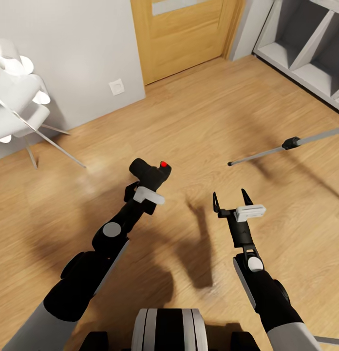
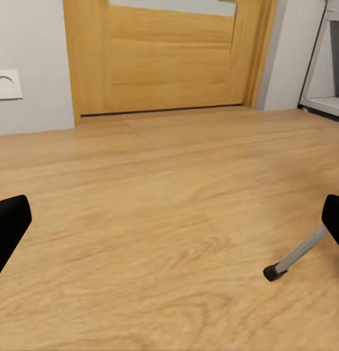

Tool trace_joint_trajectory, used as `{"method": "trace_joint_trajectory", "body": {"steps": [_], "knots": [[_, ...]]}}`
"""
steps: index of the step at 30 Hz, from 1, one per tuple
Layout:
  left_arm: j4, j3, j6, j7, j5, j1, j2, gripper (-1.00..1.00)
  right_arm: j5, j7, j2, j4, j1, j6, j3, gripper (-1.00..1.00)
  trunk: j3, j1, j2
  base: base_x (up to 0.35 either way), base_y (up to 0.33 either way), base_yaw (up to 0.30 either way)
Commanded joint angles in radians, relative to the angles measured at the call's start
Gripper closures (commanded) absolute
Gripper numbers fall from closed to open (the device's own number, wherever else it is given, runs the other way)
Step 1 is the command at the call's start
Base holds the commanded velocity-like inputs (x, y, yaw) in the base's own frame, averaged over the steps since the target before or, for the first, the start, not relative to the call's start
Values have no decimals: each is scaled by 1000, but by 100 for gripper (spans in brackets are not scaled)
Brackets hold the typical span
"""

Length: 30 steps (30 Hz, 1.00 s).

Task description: Attach the digital camera to the camera tripod in the bedroom.

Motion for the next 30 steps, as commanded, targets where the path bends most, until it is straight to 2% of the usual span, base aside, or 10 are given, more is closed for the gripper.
{"method": "trace_joint_trajectory", "body": {"steps": [1,13,23,30], "knots": [[-1,15,7,1,-9,-1,1,100,9,-5,-1,0,9,-3,2,-100,3,-1,0,0,0,0],[-1,29,10,-1,-9,-1,-4,100,9,-4,-1,0,19,-3,5,-100,50,-6,3,0,0,0],[-1,30,52,0,-9,-1,-5,100,9,-3,-1,0,21,-3,6,-100,89,-10,5,0,0,0],[-1,30,55,0,-9,-1,-7,100,9,-3,-1,0,21,-3,6,-100,116,-14,7,0,0,0]]}}
